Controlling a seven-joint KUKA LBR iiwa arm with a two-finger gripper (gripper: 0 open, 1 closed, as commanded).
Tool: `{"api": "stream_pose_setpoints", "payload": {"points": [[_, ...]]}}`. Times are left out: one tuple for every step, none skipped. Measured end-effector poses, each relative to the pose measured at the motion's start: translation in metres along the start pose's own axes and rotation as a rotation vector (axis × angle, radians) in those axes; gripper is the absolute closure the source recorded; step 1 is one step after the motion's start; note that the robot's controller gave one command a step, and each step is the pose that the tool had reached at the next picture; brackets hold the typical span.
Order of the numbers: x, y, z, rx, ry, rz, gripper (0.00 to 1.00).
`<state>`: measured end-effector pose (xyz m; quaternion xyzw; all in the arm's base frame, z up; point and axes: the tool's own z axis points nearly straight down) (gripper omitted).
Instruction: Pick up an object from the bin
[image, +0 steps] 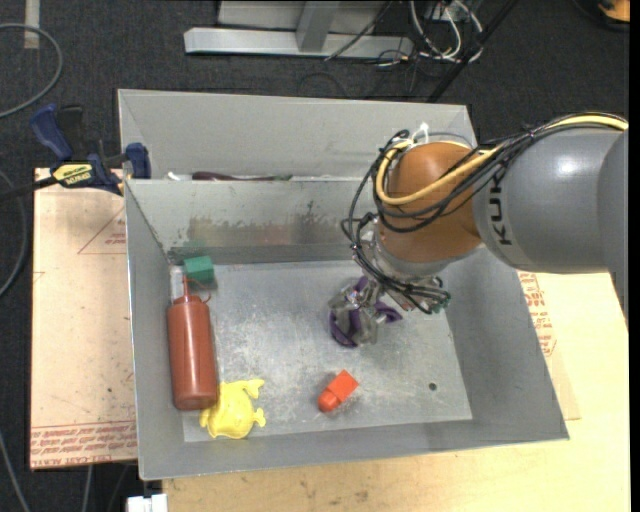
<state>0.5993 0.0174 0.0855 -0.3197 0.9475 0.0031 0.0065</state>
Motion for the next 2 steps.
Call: {"api": "stream_pose_setpoints", "payload": {"points": [[0.0000, 0.0000, 0.0000, 0.000, 0.000, 0.000, 1.00], [0.0000, 0.0000, 0.0001, 0.000, 0.000, 0.000, 1.00]]}}
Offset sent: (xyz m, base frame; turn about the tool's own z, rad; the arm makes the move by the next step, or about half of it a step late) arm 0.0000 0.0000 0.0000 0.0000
